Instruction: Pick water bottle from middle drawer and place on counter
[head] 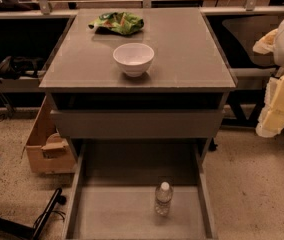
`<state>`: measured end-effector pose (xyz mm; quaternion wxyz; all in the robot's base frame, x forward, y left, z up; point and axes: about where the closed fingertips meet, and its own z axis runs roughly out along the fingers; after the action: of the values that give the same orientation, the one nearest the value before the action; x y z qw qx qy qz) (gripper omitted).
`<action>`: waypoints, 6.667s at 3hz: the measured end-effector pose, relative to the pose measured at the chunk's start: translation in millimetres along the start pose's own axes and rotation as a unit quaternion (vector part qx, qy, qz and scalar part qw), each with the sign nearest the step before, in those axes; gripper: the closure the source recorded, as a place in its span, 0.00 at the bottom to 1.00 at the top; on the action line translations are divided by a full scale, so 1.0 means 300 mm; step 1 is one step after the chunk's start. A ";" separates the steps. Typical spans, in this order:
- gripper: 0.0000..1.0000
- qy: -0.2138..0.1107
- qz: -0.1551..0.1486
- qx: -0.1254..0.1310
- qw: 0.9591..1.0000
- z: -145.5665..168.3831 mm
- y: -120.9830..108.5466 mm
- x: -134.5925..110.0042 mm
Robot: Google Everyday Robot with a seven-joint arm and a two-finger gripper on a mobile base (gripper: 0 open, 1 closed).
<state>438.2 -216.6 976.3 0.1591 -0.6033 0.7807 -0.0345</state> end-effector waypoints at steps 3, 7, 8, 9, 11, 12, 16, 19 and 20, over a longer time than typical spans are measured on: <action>0.00 -0.123 0.026 -0.037 0.991 0.222 0.096 0.108; 0.00 -0.461 0.080 -0.023 0.884 0.877 0.199 0.201; 0.00 -0.466 0.080 -0.027 0.881 0.904 0.207 0.203; 0.00 -0.476 0.081 -0.046 0.874 0.963 0.232 0.168; 0.00 -0.507 0.109 -0.091 0.850 1.352 0.382 0.012; 0.00 -0.522 0.138 -0.099 0.836 1.633 0.399 -0.060; 0.66 -0.555 0.140 -0.076 0.816 1.722 0.416 -0.054; 1.00 -0.568 0.128 -0.110 0.805 0.973 0.131 -0.107; 1.00 -0.575 0.110 -0.098 0.805 0.645 -0.070 -0.203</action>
Offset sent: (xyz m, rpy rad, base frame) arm -0.0199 -0.0195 -0.0591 0.3471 0.0404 0.0148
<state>527.2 -137.6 810.6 0.5219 -0.4353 0.6063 0.4130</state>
